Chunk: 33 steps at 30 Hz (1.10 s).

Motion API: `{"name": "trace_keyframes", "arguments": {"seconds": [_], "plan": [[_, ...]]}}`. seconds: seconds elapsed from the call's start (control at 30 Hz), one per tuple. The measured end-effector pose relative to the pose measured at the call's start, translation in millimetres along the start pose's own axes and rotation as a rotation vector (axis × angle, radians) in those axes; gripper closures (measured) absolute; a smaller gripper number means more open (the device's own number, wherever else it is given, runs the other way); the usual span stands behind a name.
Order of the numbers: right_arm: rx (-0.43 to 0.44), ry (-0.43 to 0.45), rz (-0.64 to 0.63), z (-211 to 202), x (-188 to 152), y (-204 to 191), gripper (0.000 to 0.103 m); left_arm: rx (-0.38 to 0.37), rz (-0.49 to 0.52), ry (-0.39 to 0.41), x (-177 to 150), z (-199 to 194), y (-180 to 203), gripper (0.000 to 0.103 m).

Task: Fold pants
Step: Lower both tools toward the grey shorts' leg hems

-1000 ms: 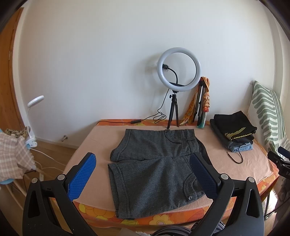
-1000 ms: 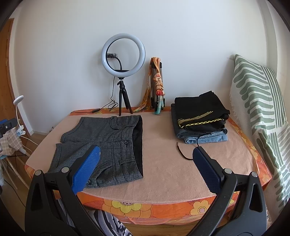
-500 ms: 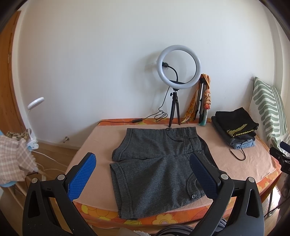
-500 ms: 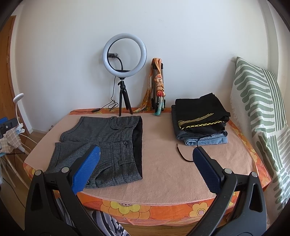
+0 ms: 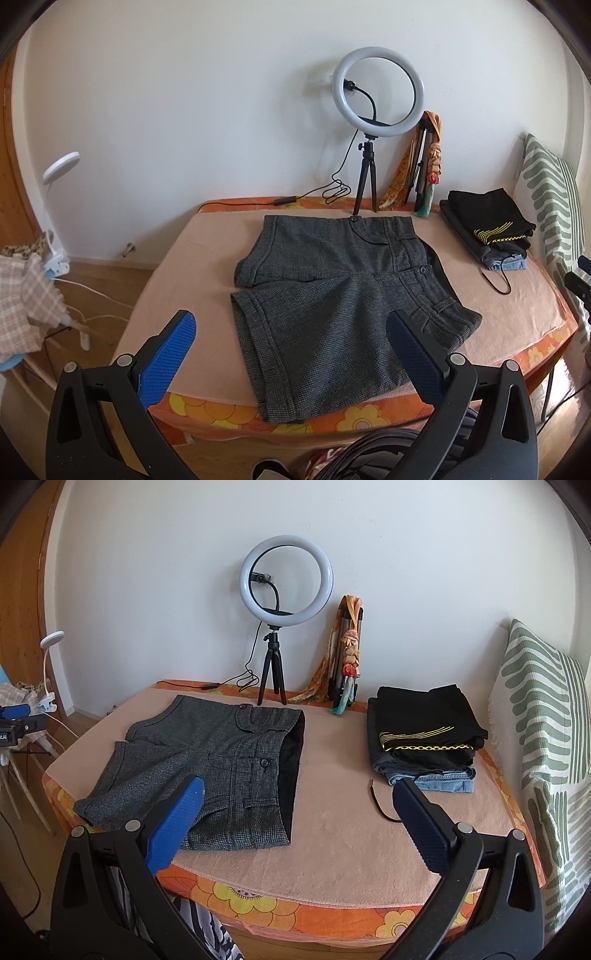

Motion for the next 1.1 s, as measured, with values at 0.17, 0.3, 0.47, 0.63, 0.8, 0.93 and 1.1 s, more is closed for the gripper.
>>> {"name": "trace_keyframes", "arguments": {"seconds": [0.17, 0.3, 0.47, 0.63, 0.8, 0.93, 1.1], "plan": [[0.042, -0.016, -0.071, 16.0, -6.2, -9.4, 0.000, -0.049, 0.032, -0.048, -23.3, 10.5, -8.3, 0.003], [0.088, -0.043, -0.126, 34.1, -18.5, -18.7, 0.000, -0.055, 0.100, -0.111, -44.9, 17.3, -8.0, 0.006], [0.177, -0.098, -0.236, 54.3, -43.3, -38.7, 0.000, -0.078, 0.155, -0.183, -73.3, 26.6, -9.0, 0.019], [0.263, -0.165, -0.402, 70.2, -74.9, -64.3, 0.003, -0.083, 0.135, -0.261, -102.2, 38.7, -17.9, 0.034], [0.343, -0.247, -0.481, 89.9, -103.1, -80.3, 0.014, -0.124, -0.007, -0.322, -125.9, 51.0, -31.3, 0.048], [0.381, -0.291, -0.553, 100.4, -123.7, -86.4, 0.026, -0.127, 0.024, -0.334, -137.8, 50.2, -29.1, 0.053], [0.411, -0.298, -0.641, 108.9, -140.4, -98.5, 0.028, -0.126, 0.177, -0.266, -136.2, 39.1, -19.0, 0.053]]}}
Point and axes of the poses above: each gripper's, at about its wrist camera, not at the fingertips, and z roughly the way its jaws point, y to its right, x to its top, the point moved 6 cm from there along z, roughly the way its jaws point, and after that the axes turned 14 degrees about y, right-handed, at the moved point
